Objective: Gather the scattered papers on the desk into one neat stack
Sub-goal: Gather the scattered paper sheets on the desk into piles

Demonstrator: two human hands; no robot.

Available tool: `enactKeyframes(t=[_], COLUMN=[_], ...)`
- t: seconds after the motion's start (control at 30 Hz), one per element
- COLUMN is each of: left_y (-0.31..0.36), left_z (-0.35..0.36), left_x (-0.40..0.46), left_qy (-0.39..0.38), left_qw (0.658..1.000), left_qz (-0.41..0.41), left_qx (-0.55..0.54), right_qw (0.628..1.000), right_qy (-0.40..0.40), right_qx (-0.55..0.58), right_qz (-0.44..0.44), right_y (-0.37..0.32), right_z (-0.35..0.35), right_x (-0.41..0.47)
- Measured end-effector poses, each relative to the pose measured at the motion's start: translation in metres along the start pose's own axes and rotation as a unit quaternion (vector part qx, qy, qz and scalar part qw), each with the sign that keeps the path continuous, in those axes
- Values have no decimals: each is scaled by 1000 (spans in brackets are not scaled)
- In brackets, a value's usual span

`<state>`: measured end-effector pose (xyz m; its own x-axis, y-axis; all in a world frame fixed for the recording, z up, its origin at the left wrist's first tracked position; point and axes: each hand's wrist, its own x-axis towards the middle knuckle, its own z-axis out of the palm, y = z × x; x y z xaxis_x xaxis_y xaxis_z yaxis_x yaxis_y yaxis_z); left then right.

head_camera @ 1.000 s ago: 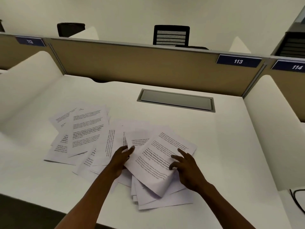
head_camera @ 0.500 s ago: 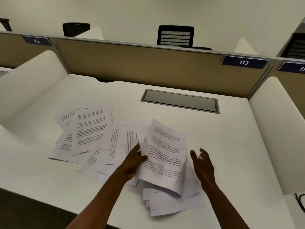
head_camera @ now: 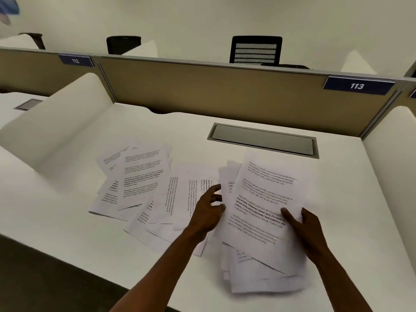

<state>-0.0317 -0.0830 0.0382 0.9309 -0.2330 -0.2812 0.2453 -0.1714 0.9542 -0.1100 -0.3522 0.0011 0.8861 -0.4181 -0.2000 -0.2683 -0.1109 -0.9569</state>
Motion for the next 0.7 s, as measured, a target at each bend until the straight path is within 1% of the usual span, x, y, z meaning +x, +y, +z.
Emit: enactKeyframes(t=[0.03,0.1,0.13,0.17,0.2,0.23,0.27,0.3,0.33,0.4,0.43,0.47,0.5,0.6,0.7], left_y=[-4,-10,-13,-15,-19,-23,-30,-40,-49,-69,-76,-82,-85,-82,-79], left_z=[0,0,0,0,-1,-3,-7,-13,-20,-33,-38,-41,-42,-37,-29], left_x=[3,9,13,16,19,22,27,31,34,39,40,40,41,41,39], left_qy=[-5,-32,-50,-65,-67,-48,-15,12,19,-23,-53,-72,-78,-60,-27], left_qw=[1000,999,998,997,997,996,984,958,921,850,825,809,801,786,769], left_qz=[-7,-21,-29,-32,-23,0,31,57,65,39,24,15,15,19,24], left_qx=[2,1,-7,-7,18,79,173,282,385,524,562,583,593,615,638], right_qw=[1000,995,993,992,993,995,995,995,994,993,993,993,993,991,985], right_qy=[-29,-99,-116,-116,-102,-78,-53,-31,-11,22,34,43,51,83,125], right_qx=[-11,-4,0,4,14,27,42,57,70,75,69,62,57,57,80], right_qz=[-4,20,34,43,51,59,68,76,83,87,87,86,86,88,85], right_y=[2,7,10,15,20,24,29,33,37,43,45,46,46,47,45], right_z=[0,-1,-1,-2,-2,-3,-5,-8,-12,-20,-23,-24,-25,-24,-26], right_x=[-1,-2,-1,0,0,-1,-2,-2,-3,-5,-7,-9,-10,-12,-14])
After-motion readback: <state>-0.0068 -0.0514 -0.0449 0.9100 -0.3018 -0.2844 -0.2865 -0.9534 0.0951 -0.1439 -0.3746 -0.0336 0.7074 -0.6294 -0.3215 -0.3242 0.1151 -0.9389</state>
